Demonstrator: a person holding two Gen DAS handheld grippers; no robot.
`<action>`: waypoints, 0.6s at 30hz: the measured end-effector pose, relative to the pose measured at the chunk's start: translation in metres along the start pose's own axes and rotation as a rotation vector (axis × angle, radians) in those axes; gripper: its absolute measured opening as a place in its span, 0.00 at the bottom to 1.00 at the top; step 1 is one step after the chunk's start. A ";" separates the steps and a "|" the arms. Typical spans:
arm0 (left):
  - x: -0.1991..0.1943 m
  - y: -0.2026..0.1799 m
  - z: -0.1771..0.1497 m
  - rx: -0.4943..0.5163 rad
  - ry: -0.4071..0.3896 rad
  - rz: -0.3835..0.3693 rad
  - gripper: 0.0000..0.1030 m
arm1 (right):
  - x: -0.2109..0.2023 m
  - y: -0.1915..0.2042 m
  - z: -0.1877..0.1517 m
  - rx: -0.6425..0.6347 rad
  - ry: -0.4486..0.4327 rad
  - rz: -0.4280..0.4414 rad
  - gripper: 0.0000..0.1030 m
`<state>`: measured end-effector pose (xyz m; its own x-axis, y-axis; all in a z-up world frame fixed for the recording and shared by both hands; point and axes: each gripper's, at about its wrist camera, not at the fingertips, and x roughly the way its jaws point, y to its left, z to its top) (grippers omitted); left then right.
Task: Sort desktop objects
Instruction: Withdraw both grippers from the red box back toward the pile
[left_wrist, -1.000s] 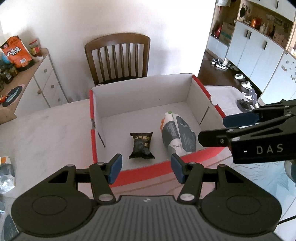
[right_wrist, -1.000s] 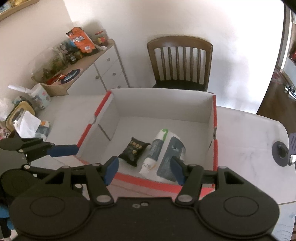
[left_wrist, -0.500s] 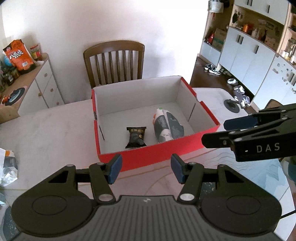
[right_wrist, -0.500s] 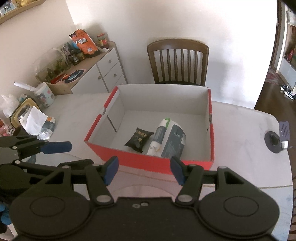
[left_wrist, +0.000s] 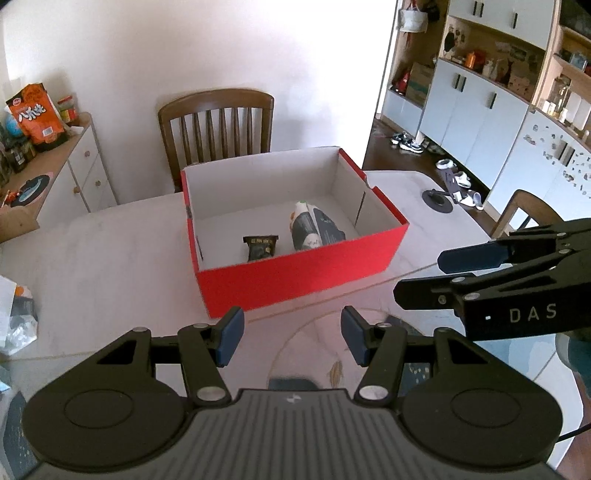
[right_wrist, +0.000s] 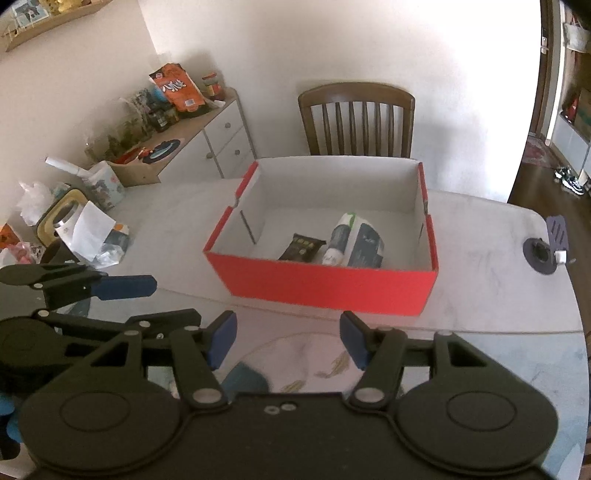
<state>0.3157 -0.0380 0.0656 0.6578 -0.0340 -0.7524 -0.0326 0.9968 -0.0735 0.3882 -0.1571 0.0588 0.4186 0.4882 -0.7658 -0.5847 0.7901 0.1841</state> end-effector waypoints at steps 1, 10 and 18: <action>-0.003 0.001 -0.003 0.001 -0.002 -0.002 0.55 | -0.002 0.003 -0.003 0.005 -0.002 0.001 0.60; -0.026 0.010 -0.032 0.016 -0.020 -0.007 0.55 | -0.012 0.023 -0.032 0.019 -0.014 -0.016 0.60; -0.038 0.022 -0.056 0.005 -0.024 -0.002 0.55 | -0.014 0.031 -0.053 0.021 -0.015 -0.041 0.60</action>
<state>0.2475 -0.0191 0.0557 0.6758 -0.0347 -0.7363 -0.0271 0.9971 -0.0718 0.3271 -0.1587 0.0422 0.4526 0.4604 -0.7636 -0.5518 0.8173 0.1657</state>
